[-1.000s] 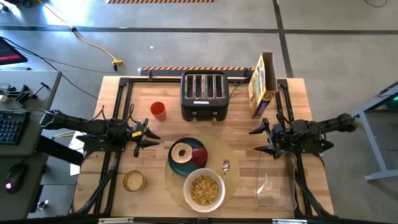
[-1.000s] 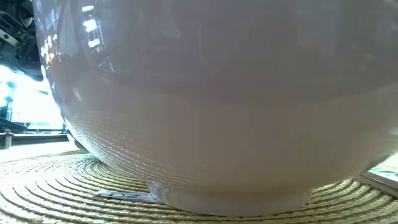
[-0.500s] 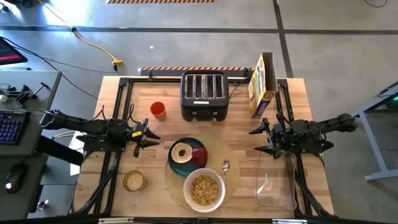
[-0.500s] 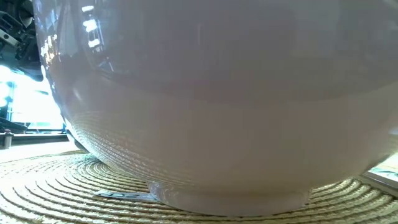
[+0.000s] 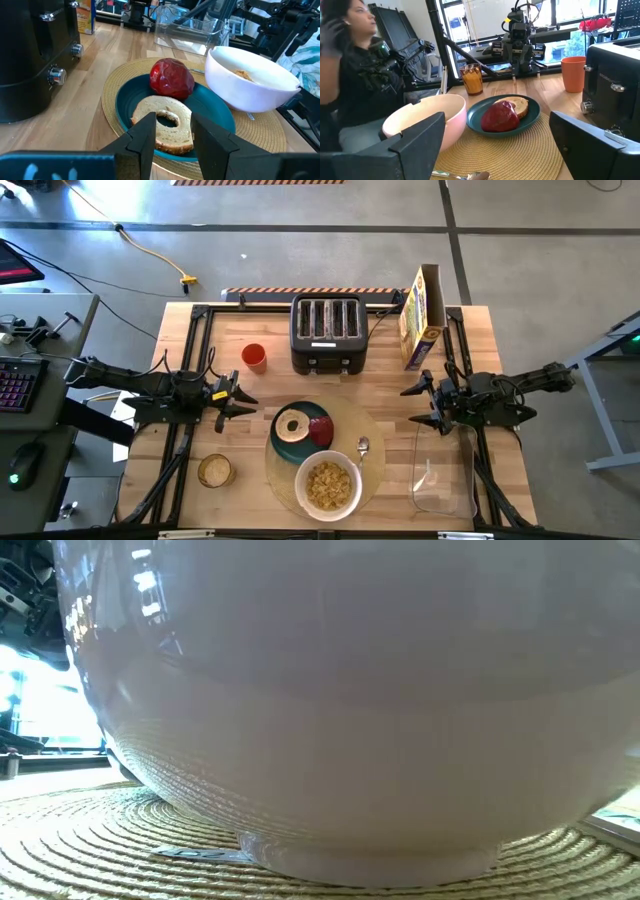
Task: Arrange a breakfast setting
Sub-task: Return to Home Position
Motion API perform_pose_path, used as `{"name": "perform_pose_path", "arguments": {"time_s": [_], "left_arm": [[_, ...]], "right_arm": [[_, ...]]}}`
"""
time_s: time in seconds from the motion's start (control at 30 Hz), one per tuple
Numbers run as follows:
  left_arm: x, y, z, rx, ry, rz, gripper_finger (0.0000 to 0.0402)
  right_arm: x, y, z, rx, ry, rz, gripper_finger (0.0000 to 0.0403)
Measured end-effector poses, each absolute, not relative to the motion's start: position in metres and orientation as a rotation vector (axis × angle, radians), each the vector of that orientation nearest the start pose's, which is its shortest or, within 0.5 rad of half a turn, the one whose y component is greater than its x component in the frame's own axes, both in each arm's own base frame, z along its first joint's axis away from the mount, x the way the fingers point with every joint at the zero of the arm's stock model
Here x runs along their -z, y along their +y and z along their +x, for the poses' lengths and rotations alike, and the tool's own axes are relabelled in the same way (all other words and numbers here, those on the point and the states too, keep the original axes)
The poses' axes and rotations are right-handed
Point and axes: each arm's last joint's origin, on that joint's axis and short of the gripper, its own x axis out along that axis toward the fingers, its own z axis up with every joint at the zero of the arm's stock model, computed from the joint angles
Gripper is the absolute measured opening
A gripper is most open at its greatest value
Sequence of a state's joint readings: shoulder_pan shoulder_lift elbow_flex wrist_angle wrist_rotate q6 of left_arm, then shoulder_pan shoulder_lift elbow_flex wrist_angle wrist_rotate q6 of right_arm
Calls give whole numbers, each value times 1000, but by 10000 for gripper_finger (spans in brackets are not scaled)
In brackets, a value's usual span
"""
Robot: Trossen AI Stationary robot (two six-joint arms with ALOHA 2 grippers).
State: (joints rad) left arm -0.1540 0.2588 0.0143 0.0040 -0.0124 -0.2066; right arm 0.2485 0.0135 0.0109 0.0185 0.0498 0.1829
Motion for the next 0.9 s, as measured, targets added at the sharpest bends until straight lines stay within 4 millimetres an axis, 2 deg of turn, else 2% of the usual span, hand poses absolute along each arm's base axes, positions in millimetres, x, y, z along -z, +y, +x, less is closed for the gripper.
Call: {"name": "perform_pose_path", "arguments": {"time_s": [0.9], "left_arm": [[-147,-18,109,130,255,-184,113]], "right_arm": [[-168,23,95,-199,3,185,347]]}}
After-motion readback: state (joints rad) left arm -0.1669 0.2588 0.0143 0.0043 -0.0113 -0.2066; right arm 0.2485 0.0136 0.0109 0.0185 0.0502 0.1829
